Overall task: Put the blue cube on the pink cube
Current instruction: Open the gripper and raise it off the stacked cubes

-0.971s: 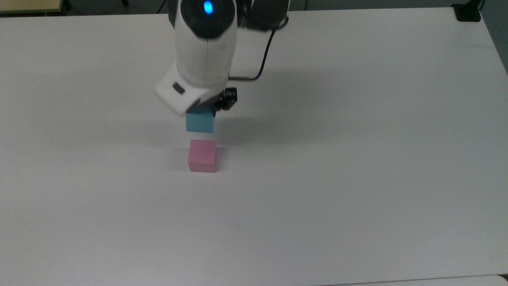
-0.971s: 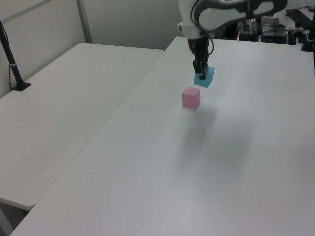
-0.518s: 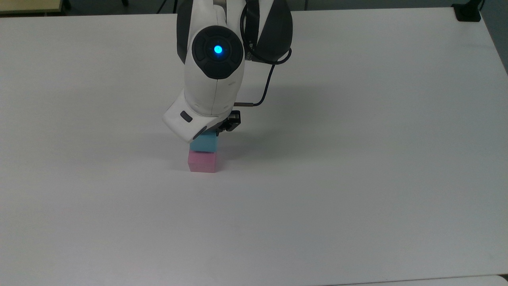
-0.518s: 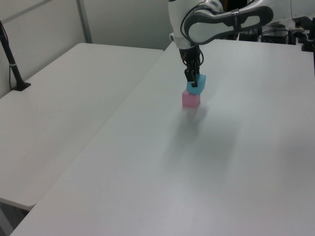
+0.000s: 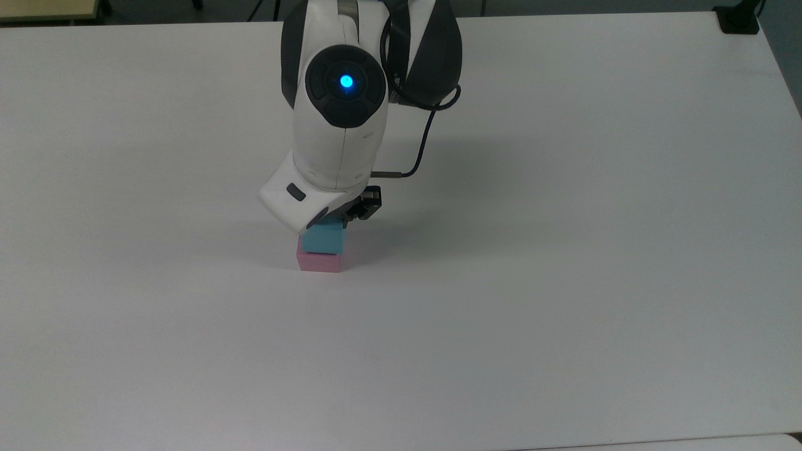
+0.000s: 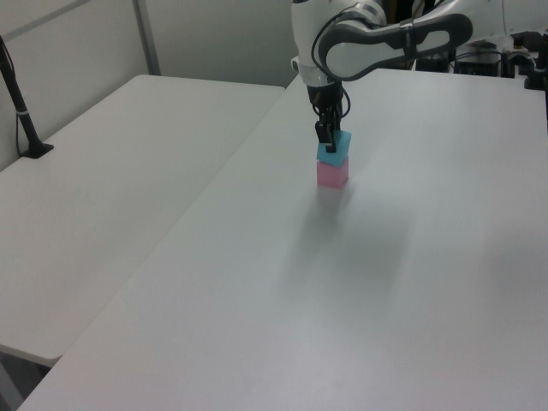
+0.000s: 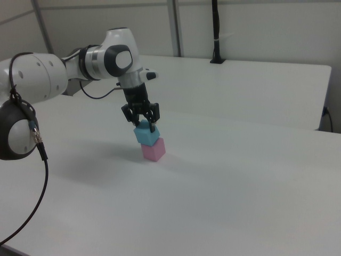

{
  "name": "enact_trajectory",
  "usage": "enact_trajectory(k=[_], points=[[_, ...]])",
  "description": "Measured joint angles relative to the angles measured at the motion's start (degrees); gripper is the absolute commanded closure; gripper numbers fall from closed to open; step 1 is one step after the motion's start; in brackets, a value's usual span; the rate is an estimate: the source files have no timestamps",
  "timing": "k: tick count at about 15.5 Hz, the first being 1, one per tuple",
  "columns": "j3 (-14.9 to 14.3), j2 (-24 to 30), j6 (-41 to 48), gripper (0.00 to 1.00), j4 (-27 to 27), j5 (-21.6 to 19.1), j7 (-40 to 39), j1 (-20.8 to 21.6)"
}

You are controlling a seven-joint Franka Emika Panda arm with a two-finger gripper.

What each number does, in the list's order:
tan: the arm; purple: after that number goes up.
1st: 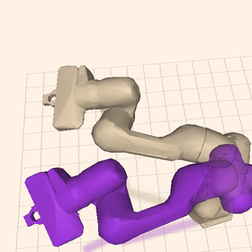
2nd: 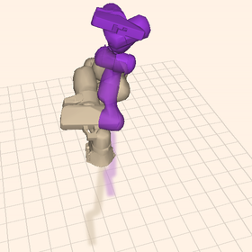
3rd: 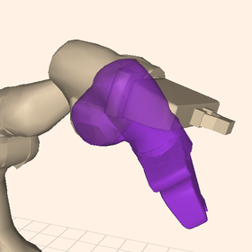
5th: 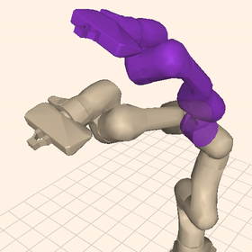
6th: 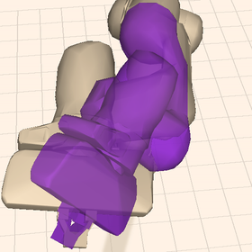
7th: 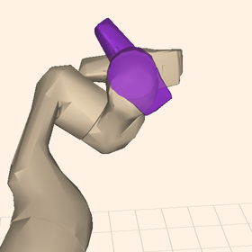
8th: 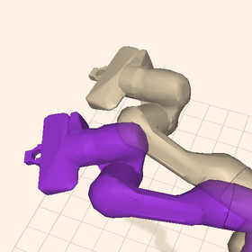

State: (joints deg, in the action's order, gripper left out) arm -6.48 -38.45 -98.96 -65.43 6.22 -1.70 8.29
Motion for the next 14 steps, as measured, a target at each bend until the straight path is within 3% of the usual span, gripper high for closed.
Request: enact_trajectory(k=[1,2,10,14], points=[[0.0,-0.3,-0.5,0.45,0.0,0.0,0.0,0.0],[0.0,-0.4,-0.7,0.00,0.0,0.0,0.0,0.0],[-0.5,0.1,-0.7,0.00,0.1,0.0,0.8,-0.2],[-1.8,6.0,-0.6,0.00,-1.2,0.0,1.9,-1.2]])
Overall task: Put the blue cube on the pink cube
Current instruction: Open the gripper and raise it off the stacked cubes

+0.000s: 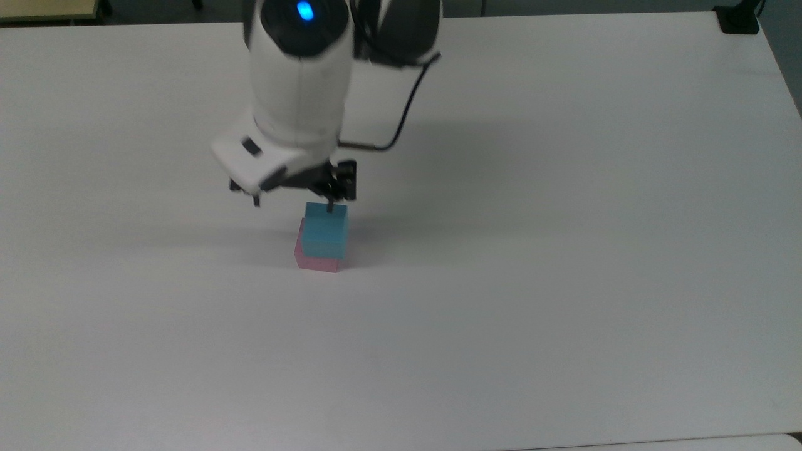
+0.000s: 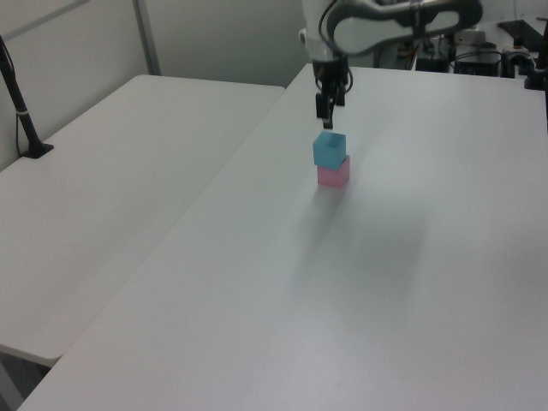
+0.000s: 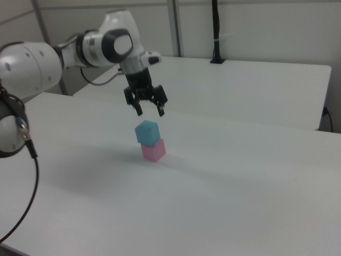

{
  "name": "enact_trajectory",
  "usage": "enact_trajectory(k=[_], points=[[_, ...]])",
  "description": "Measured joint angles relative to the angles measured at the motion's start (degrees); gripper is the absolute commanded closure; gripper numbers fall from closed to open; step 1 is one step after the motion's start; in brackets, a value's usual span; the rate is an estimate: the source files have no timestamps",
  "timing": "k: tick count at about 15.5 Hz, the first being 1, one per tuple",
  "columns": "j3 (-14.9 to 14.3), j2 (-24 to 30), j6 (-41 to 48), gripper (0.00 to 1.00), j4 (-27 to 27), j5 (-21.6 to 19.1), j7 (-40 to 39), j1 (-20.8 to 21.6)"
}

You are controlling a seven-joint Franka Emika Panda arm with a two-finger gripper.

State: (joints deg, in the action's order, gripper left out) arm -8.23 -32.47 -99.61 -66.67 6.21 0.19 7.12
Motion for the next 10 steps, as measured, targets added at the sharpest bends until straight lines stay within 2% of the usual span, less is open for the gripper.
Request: enact_trajectory(k=[3,6,10], points=[[0.0,9.9,0.4,0.00,-7.1,0.0,0.3,-0.3],[0.2,20.7,2.7,0.00,-15.4,0.0,4.3,0.0],[0.6,29.5,3.7,0.00,-23.4,0.0,7.0,0.0]])
